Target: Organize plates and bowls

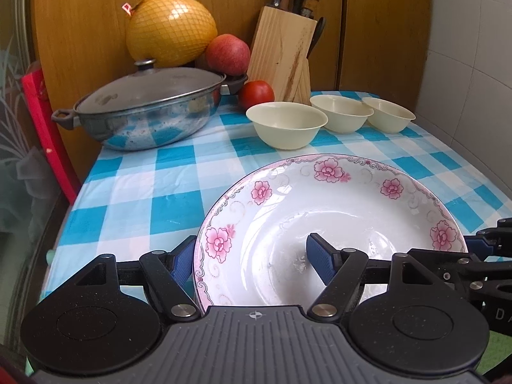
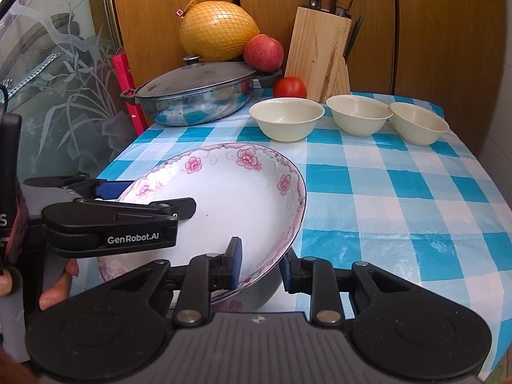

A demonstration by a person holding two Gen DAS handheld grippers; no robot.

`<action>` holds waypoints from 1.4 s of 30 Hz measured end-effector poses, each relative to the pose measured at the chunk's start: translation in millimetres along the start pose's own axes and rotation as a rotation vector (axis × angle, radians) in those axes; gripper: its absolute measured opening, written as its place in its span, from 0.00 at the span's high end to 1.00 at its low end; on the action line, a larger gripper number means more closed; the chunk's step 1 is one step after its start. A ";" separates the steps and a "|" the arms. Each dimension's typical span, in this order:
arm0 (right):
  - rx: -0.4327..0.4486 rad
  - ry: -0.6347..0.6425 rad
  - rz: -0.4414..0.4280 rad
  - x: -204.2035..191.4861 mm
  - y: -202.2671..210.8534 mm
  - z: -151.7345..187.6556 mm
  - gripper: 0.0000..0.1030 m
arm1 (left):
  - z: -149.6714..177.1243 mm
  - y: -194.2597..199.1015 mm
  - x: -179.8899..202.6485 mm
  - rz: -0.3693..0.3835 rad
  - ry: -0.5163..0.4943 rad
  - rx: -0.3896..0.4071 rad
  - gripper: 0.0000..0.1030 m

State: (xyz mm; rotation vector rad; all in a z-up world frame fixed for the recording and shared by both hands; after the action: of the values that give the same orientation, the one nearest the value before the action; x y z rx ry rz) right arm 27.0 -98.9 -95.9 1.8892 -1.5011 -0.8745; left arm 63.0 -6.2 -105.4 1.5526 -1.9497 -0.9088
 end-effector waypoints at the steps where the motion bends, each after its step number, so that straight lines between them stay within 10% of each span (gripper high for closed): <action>1: 0.000 -0.003 -0.005 0.8 -0.3 -0.3 0.76 | 0.0 0.2 1.1 -0.008 -0.012 0.006 0.24; 33: 0.003 0.059 -0.002 1.4 -2.2 -0.2 0.73 | -1.4 -1.7 6.0 0.024 -0.046 0.057 0.12; 42: 0.004 0.024 -0.027 8.6 2.8 -2.5 0.73 | -10.1 5.5 -11.6 0.236 0.116 0.029 0.09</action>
State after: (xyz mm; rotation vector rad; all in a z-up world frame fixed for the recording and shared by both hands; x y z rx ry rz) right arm 28.6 -107.8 -93.4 1.9201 -1.4676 -0.8578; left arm 69.5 3.8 -94.3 1.3242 -2.0171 -0.6800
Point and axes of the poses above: each gripper's, at about its wrist camera, not at the fingertips, and y roughly against the way its jaws point, x to its right, z to its underside, the point moved 8 cm from there along -y, roughly the way its jaws point, and after that the axes turned 9 degrees about -x, right-handed, at the moved point
